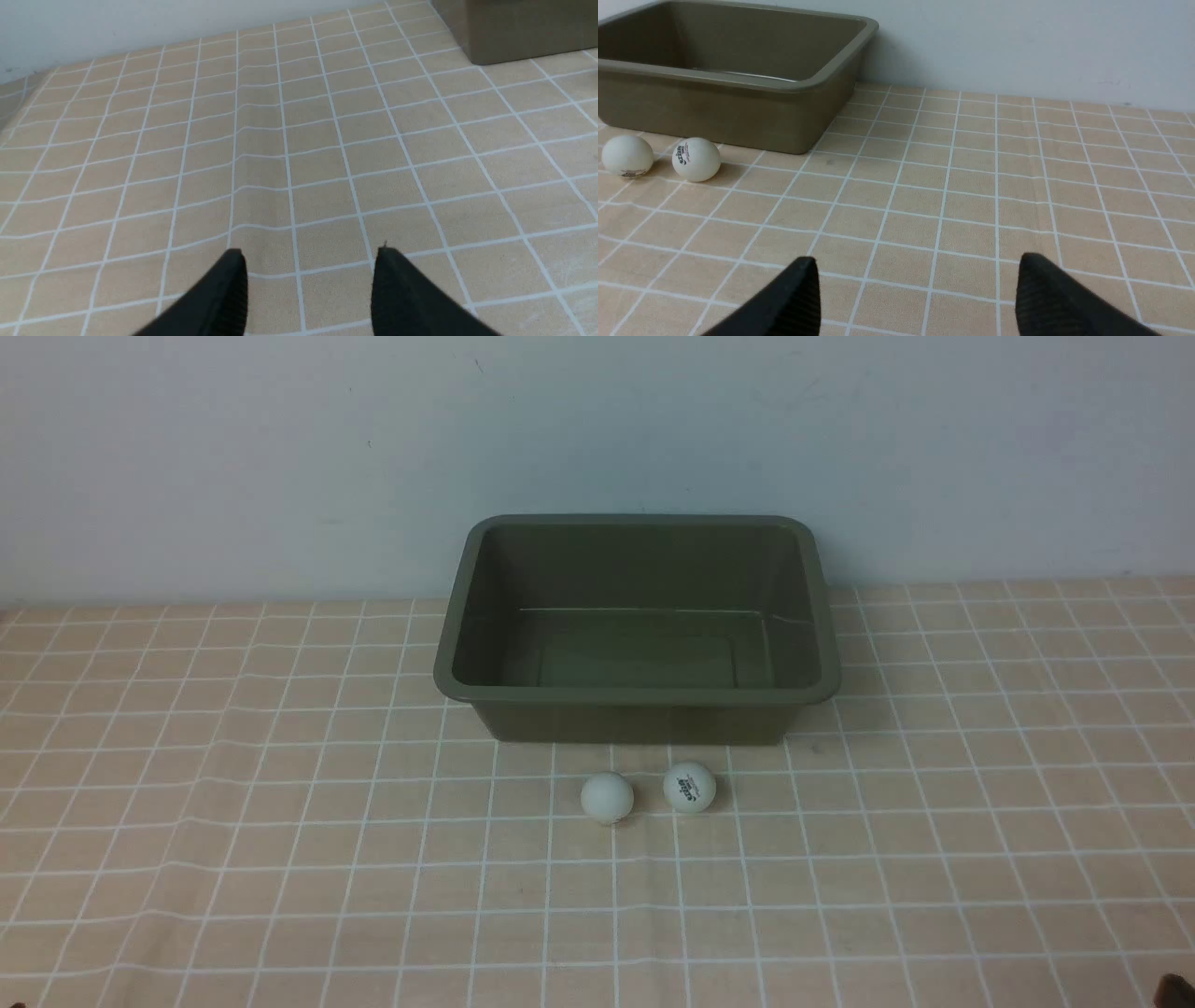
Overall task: Put the table tennis balls into the box on the light coffee tablecloth.
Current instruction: 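Reach for and grasp a ping pong ball on the table beside the basket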
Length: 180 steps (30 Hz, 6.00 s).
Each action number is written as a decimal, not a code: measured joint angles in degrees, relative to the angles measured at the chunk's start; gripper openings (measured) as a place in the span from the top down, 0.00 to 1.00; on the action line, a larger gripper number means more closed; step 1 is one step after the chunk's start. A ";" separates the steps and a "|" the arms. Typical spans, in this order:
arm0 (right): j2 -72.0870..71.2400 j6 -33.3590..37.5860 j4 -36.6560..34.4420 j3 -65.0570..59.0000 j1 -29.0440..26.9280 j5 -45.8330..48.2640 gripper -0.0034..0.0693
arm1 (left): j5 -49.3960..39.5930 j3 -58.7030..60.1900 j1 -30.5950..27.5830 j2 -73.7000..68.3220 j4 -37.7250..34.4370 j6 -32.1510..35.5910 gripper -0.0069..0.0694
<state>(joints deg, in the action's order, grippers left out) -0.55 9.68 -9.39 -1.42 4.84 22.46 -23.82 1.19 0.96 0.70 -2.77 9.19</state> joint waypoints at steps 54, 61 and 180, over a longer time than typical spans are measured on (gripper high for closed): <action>0.00 0.65 -7.73 4.82 0.00 0.77 0.25 | 0.00 0.00 0.00 0.00 0.00 0.00 0.52; 0.00 0.65 -6.50 19.16 0.00 10.45 0.25 | 0.00 0.00 0.00 0.00 0.00 0.00 0.52; 16.33 40.25 -38.75 23.56 0.00 19.33 0.25 | -17.13 -38.35 0.07 -62.39 -34.62 31.47 0.39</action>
<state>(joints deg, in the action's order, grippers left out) 15.79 49.93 -48.14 22.14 4.84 41.80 -40.95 -37.17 1.03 -61.69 -37.40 40.66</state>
